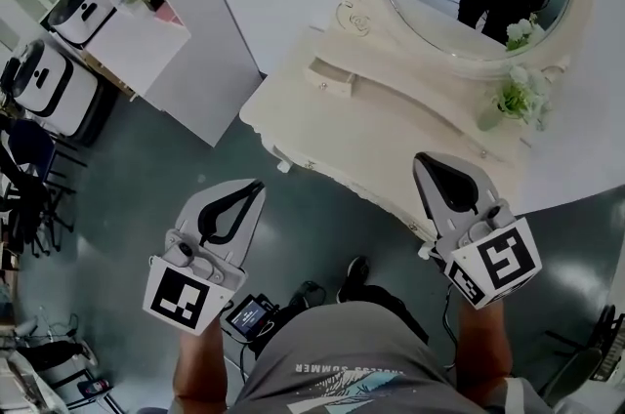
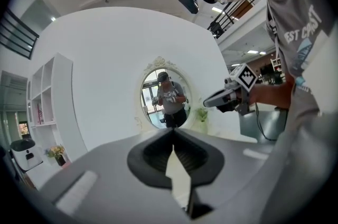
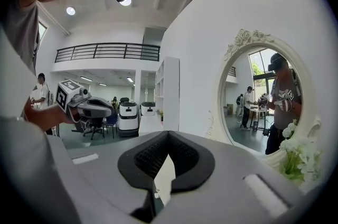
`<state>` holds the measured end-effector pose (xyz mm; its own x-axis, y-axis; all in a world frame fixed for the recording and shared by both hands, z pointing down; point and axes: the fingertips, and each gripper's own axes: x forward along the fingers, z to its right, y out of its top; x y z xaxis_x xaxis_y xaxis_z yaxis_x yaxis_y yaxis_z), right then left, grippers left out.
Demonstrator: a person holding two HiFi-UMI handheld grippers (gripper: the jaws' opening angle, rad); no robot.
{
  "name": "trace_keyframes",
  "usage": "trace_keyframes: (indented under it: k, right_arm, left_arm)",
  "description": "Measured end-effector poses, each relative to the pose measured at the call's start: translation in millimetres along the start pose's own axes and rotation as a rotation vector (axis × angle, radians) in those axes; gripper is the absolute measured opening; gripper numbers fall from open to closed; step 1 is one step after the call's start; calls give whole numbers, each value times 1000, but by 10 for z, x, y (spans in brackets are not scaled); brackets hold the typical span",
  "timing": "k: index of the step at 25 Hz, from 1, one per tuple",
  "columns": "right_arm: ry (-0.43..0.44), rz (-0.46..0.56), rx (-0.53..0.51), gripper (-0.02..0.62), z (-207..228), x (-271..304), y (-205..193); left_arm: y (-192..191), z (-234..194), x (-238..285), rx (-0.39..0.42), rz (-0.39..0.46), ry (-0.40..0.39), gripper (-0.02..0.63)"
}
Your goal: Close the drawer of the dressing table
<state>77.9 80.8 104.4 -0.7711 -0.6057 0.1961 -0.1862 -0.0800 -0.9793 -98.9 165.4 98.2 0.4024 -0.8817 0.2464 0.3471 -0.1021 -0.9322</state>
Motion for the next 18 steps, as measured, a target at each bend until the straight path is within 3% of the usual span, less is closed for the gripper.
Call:
trace_keyframes:
  k: [11,18]
  right_arm:
    - [21,10,12,2,451,103,-99]
    - [-55,-17,12,2,630,153,-108]
  left_arm:
    - [94,18,466,16,-20,17,3]
    - [48,-155,862,4,11,-56,3]
